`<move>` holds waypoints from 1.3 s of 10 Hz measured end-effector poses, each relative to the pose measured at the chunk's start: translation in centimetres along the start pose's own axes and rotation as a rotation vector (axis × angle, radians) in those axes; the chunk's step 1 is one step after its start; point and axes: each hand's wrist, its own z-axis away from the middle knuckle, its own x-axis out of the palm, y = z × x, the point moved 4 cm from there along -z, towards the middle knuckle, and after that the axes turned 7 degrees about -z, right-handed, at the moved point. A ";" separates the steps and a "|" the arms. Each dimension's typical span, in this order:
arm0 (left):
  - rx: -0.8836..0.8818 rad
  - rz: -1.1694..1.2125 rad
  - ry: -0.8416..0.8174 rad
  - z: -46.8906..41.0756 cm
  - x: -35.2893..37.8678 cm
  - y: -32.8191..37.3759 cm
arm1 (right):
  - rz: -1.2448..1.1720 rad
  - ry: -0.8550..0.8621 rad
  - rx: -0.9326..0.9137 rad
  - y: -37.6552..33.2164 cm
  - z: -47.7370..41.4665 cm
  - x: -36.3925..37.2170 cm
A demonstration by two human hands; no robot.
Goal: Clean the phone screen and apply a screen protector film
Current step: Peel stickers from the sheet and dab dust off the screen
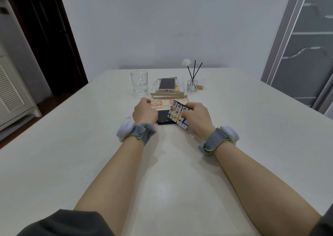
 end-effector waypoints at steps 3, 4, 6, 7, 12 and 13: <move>0.000 0.009 0.001 -0.1 0.1 -0.1 | -0.026 0.001 0.019 0.2 0.1 0.2; -0.001 0.010 0.003 -0.1 0.2 -0.1 | -0.041 -0.025 0.025 0.2 0.2 0.2; -0.006 0.015 0.003 -0.2 0.2 -0.2 | -0.066 0.021 0.025 0.4 0.2 -0.3; -0.009 0.019 0.005 -0.2 0.2 -0.2 | -0.075 0.033 0.012 0.5 0.2 -0.3; -0.015 0.025 -0.003 -0.2 0.1 -0.2 | 0.016 -0.020 -0.020 0.2 -0.1 0.7; -0.013 0.027 -0.002 -0.2 0.0 -0.2 | -0.026 0.019 -0.012 0.2 -0.1 0.5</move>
